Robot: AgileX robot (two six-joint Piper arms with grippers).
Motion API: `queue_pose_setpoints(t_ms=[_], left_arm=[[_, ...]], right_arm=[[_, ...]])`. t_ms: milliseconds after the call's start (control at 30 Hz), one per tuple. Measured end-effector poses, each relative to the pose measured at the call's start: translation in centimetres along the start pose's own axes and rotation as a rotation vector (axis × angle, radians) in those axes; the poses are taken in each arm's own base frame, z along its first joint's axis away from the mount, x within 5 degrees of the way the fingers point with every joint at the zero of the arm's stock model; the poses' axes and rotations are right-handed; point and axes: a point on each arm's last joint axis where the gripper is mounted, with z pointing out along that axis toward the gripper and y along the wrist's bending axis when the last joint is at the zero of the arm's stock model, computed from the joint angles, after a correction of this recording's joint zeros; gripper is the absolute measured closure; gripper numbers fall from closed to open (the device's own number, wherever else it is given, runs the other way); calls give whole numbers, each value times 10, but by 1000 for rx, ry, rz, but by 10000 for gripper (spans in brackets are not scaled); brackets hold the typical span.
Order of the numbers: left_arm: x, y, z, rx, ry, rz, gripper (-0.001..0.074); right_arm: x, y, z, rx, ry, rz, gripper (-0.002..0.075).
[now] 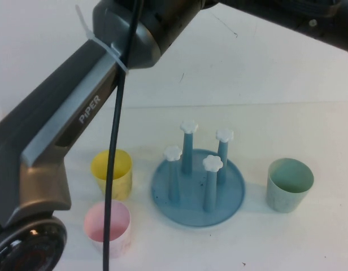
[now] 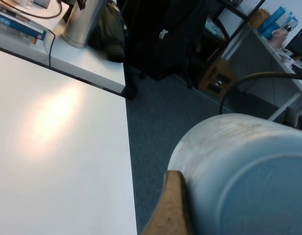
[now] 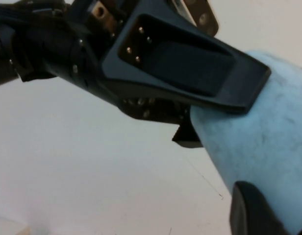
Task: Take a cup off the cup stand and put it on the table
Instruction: Hand over the cup
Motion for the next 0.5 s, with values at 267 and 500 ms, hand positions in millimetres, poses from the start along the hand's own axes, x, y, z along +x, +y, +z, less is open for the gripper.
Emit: queue_pose_setpoints(t_ms=[267,500], left_arm=[[4,4,2,-46,41,18,64],[0,2,-25,-272,86,61,158]], right_arm=[[0,0,0,-3,-2,-32,699],[3,-1,4,-15,66,-37,708]])
